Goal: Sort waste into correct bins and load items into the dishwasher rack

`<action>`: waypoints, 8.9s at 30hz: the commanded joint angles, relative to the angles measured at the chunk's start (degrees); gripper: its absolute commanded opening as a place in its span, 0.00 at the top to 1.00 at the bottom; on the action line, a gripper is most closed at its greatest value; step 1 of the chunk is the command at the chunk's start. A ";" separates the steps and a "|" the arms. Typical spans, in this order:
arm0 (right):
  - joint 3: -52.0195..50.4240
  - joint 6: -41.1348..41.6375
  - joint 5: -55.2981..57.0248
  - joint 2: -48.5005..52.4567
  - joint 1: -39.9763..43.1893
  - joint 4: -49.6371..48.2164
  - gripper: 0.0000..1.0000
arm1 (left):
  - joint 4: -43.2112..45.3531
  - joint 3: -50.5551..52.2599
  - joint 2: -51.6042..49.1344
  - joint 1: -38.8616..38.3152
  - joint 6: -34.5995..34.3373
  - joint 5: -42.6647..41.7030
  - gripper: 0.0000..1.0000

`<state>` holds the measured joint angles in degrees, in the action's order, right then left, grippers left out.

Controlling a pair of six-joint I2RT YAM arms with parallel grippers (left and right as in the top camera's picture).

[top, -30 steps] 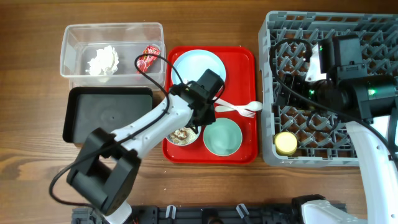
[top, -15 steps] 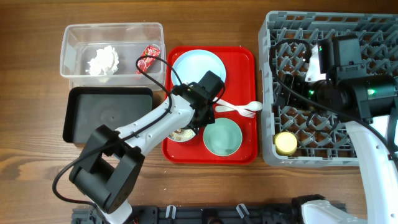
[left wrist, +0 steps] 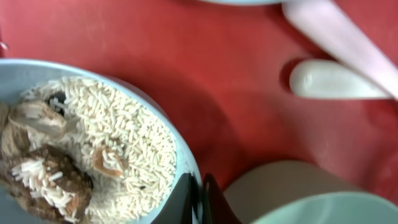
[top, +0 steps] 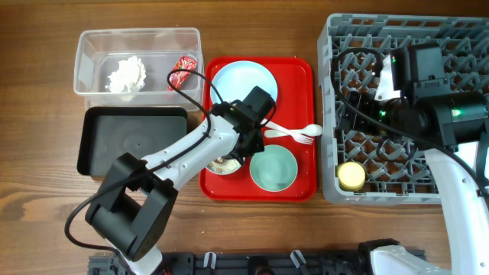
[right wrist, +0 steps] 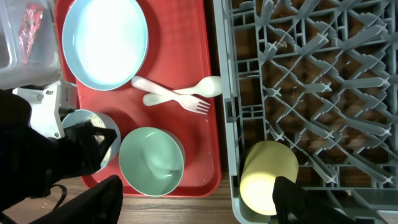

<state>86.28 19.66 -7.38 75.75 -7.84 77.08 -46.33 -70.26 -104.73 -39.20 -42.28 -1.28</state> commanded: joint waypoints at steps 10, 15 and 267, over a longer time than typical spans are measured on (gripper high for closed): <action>-0.52 -0.66 1.44 -0.20 -0.20 -0.59 0.20 | -4.74 -3.39 9.40 5.60 7.61 -14.62 0.96; -0.52 -1.46 1.42 -0.20 -0.20 -0.96 0.20 | -7.56 -3.39 12.66 9.99 11.08 -17.62 0.96; 5.86 -41.18 86.05 33.22 -7.45 -67.25 0.96 | -15.04 -8.41 25.09 47.74 16.52 -2.97 0.00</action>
<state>91.96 -1.50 70.24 104.20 -15.55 16.64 -61.41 -78.00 -80.03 8.27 -25.85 -4.38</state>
